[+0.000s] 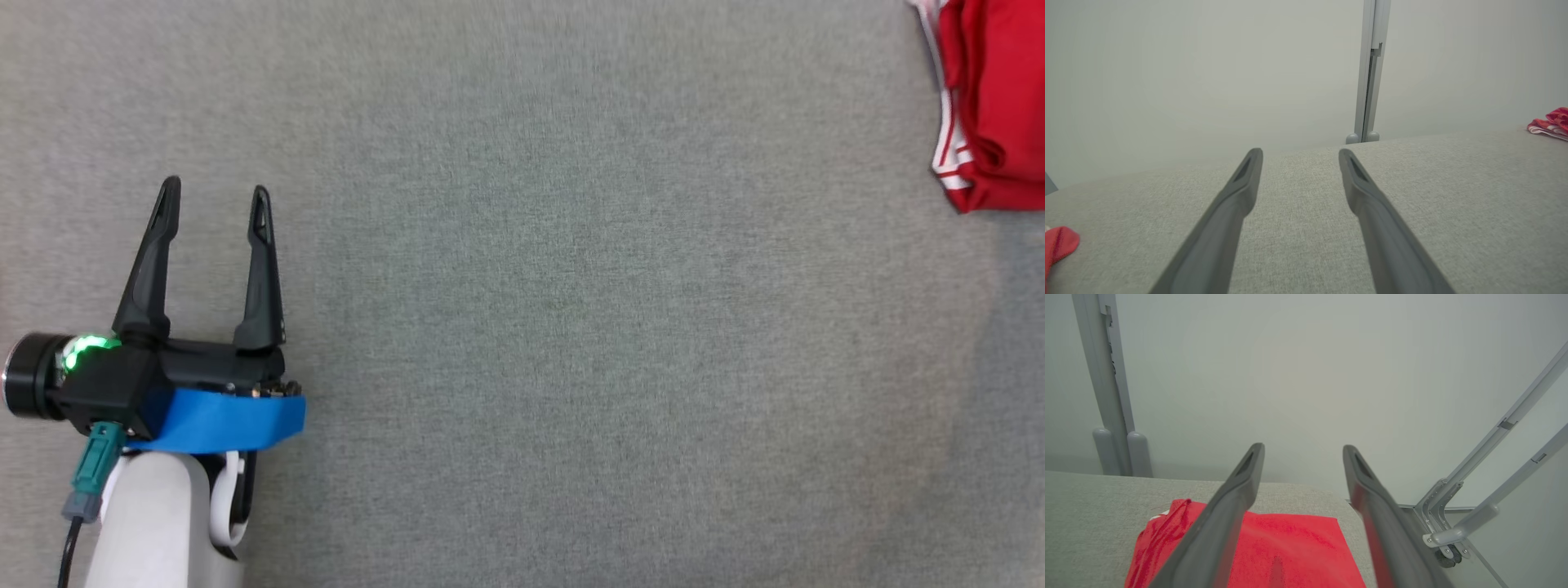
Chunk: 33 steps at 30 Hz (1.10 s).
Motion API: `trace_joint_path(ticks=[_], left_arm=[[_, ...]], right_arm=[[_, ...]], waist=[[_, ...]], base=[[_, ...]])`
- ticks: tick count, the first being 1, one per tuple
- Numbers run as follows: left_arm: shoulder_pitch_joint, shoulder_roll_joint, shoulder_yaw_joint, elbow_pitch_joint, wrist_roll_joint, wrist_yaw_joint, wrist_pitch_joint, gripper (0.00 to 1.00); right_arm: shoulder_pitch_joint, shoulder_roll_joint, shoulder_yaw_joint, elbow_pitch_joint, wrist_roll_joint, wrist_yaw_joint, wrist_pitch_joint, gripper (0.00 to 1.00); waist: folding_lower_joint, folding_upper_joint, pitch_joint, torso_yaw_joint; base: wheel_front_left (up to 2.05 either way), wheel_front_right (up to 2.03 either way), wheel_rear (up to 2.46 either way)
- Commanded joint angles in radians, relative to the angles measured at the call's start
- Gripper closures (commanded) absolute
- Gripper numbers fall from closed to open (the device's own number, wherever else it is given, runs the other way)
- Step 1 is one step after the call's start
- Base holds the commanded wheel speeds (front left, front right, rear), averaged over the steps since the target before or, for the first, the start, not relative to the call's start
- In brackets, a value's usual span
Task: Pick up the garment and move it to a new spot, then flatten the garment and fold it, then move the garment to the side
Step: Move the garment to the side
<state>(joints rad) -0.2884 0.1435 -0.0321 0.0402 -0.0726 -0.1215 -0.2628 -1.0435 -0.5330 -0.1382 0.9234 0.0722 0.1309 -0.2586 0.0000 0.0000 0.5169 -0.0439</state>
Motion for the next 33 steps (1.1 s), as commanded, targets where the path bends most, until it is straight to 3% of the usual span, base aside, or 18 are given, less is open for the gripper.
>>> trace_joint_path(ticks=[1, 11, 22, 33], left_arm=[[0.023, -0.006, 0.011, 0.014, -0.007, 0.008, -0.003, 0.0], [0.104, -0.036, 0.032, 0.081, -0.019, 0.014, -0.003, 0.0], [0.177, -0.062, 0.038, 0.141, -0.029, 0.014, -0.003, 0.0], [0.238, -0.069, 0.043, 0.172, -0.026, 0.008, -0.003, 0.0]], right_arm=[[0.043, 0.033, 0.015, -0.047, 0.004, 0.0, -0.006, 0.0], [0.304, 0.173, 0.143, -0.332, 0.074, 0.0, -0.007, 0.0], [0.544, 0.267, 0.241, -0.462, 0.129, 0.0, -0.007, 0.0], [0.817, 0.341, 0.158, -0.572, 0.161, 0.0, -0.007, 0.0]], waist=[[0.0, 0.0, -0.05, -0.01], [0.0, 0.0, -0.214, 0.026], [0.0, 0.0, -0.337, 0.048], [0.0, 0.0, -0.415, 0.053]], base=[[0.0, 0.0, 0.0], [0.0, 0.0, 0.0], [0.0, 0.0, 0.0], [0.0, 0.0, 0.0]])
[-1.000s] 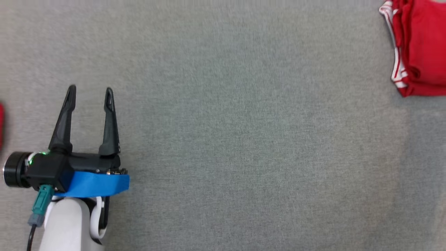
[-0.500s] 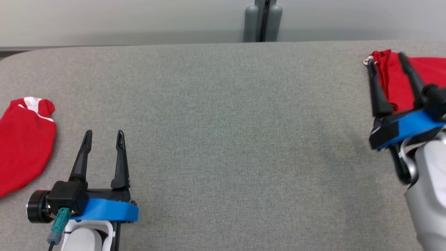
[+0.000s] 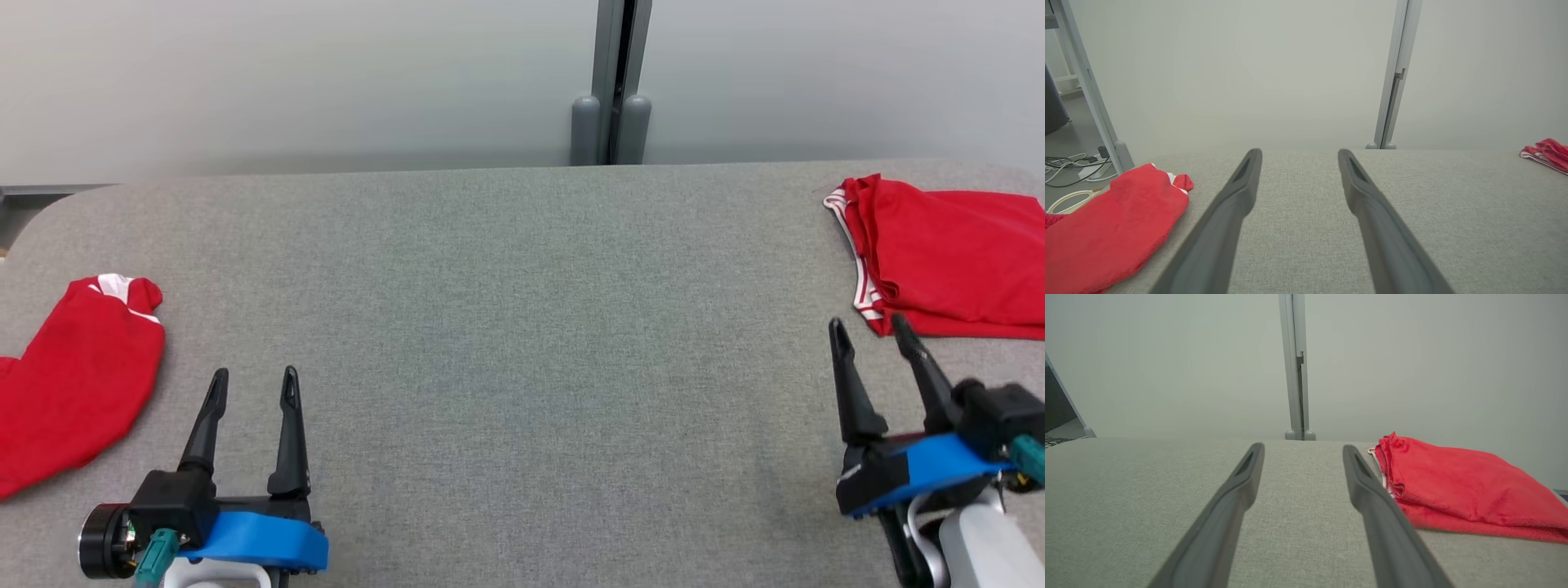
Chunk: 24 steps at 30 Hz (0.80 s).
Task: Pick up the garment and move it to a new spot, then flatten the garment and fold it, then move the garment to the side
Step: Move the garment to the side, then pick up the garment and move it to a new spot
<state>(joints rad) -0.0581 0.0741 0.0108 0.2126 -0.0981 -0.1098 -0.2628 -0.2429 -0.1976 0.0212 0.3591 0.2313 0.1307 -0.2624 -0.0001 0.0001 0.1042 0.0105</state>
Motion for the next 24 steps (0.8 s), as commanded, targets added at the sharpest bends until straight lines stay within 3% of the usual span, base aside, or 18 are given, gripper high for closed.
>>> trace_joint_path(ticks=[1, 13, 24], left_arm=[[0.012, 0.0, 0.0, 0.002, 0.0, -0.003, -0.003, 0.0], [0.05, -0.006, -0.004, 0.028, 0.005, -0.007, -0.003, 0.0], [0.053, -0.011, -0.014, 0.039, 0.007, -0.009, -0.003, 0.0]], right_arm=[[0.037, 0.014, -0.011, -0.018, 0.002, 0.0, -0.003, 0.0], [0.179, 0.112, -0.033, -0.13, -0.041, 0.0, 0.0, 0.0], [0.222, 0.145, -0.026, -0.185, -0.058, 0.0, 0.028, 0.0]], waist=[[0.0001, -0.0001, -0.007, 0.0], [0.0001, -0.0001, -0.063, 0.014], [0.0001, -0.0001, -0.081, 0.044]], base=[[0.0, 0.0, 0.0], [0.0, 0.0, 0.0], [0.0, 0.0, 0.0]])
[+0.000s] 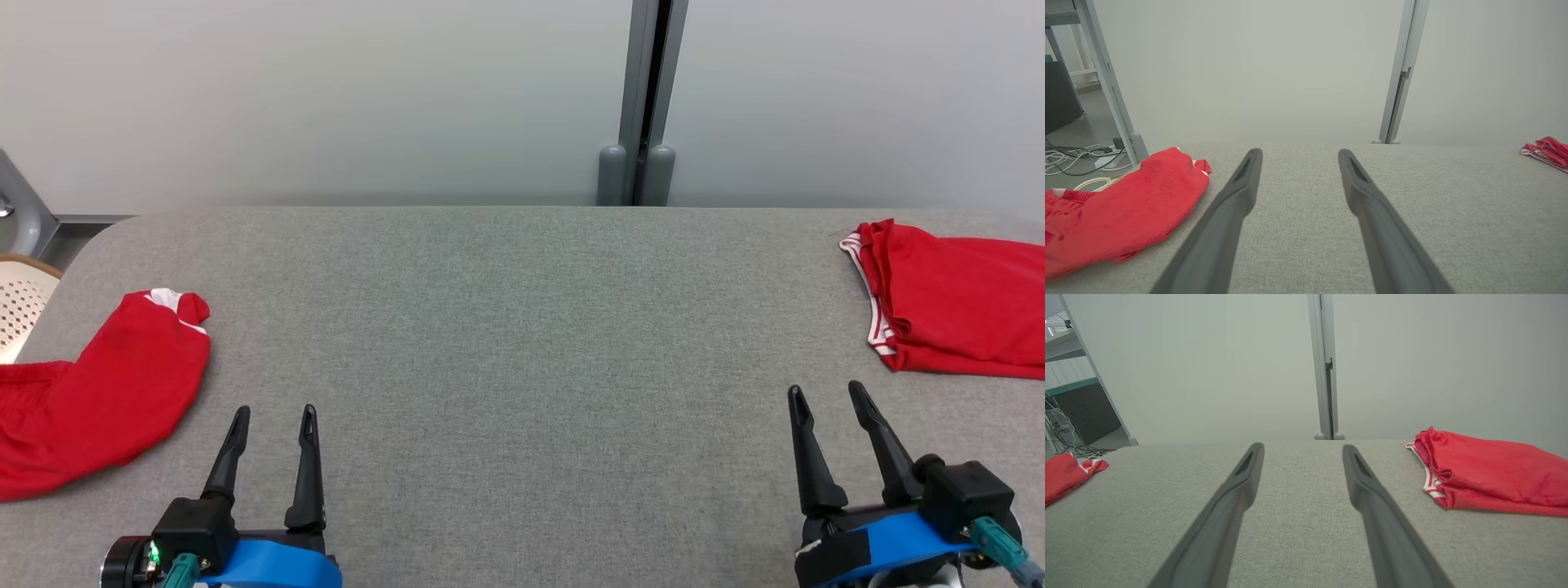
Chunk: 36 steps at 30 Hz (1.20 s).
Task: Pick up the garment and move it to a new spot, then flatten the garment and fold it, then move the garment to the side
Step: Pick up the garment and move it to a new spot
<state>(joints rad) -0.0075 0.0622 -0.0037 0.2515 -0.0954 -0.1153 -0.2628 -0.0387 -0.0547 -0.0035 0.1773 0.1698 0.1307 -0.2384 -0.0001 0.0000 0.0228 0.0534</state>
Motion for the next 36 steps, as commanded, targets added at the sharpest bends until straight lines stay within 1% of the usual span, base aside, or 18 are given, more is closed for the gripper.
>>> trace_joint_path(ticks=[1, 6, 24, 33, 36], left_arm=[[0.003, 0.001, 0.001, -0.001, 0.005, -0.003, -0.003, 0.0], [0.008, -0.001, 0.004, -0.003, 0.005, -0.001, -0.003, 0.0], [0.004, 0.001, 0.013, 0.001, 0.013, 0.002, -0.003, 0.0], [-0.009, 0.004, 0.022, -0.004, 0.023, 0.017, -0.003, 0.0], [-0.012, 0.007, 0.027, -0.008, 0.027, 0.023, -0.003, 0.0]], right_arm=[[0.021, 0.003, -0.001, -0.008, 0.003, 0.0, 0.006, 0.0], [0.039, 0.004, 0.007, -0.025, 0.012, 0.0, 0.016, 0.0], [0.048, 0.005, 0.003, -0.02, 0.018, 0.0, 0.017, 0.0], [0.047, 0.005, 0.001, -0.019, 0.014, 0.0, 0.017, 0.0], [0.042, 0.005, 0.002, -0.018, 0.002, 0.0, 0.015, 0.0]], waist=[[0.0001, 0.0, -0.001, 0.004], [0.0001, 0.0, 0.0, 0.008], [0.0001, 0.0, 0.0, 0.008], [0.0001, 0.0, 0.011, 0.035], [0.0001, 0.0, 0.016, 0.054]], base=[[0.0, 0.0, 0.0], [0.0, 0.0, 0.0], [0.0, 0.0, 0.0], [0.0, 0.0, 0.0], [0.0, 0.0, 0.0]])
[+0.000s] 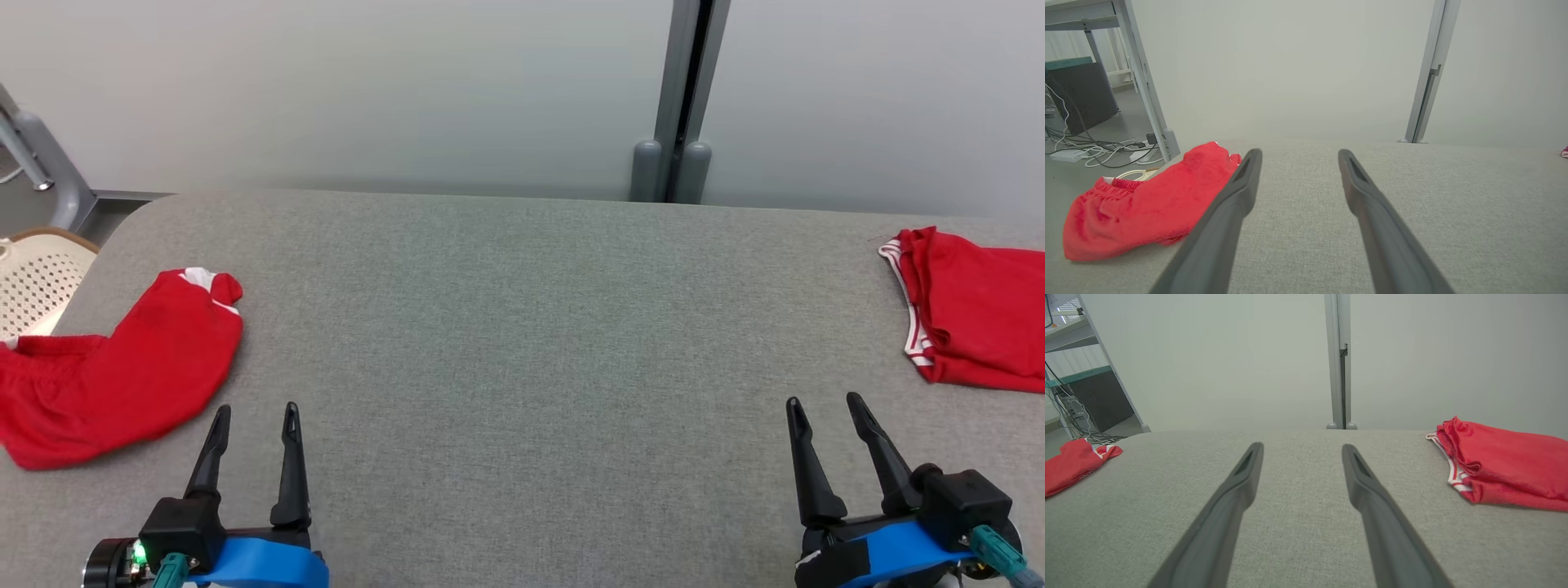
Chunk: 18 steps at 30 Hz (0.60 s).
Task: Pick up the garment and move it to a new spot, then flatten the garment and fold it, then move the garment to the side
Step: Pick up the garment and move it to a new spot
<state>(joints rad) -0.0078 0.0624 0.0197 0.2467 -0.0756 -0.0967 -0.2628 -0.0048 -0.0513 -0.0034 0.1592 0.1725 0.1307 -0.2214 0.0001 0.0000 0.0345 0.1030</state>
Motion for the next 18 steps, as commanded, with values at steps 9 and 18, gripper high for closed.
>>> trace_joint_path(ticks=[9, 18], left_arm=[[-0.022, 0.018, 0.022, -0.016, 0.015, 0.027, -0.003, 0.0], [-0.029, 0.022, 0.039, -0.019, 0.008, 0.041, -0.003, 0.0]], right_arm=[[-0.003, 0.001, -0.007, 0.001, -0.008, 0.0, -0.006, 0.0], [-0.02, 0.001, -0.018, 0.004, -0.024, 0.0, 0.002, 0.0]], waist=[[-0.0001, 0.0, 0.026, 0.087], [-0.0001, 0.0, 0.042, 0.186]], base=[[0.0, 0.0, 0.0], [0.0, 0.0, 0.0]])
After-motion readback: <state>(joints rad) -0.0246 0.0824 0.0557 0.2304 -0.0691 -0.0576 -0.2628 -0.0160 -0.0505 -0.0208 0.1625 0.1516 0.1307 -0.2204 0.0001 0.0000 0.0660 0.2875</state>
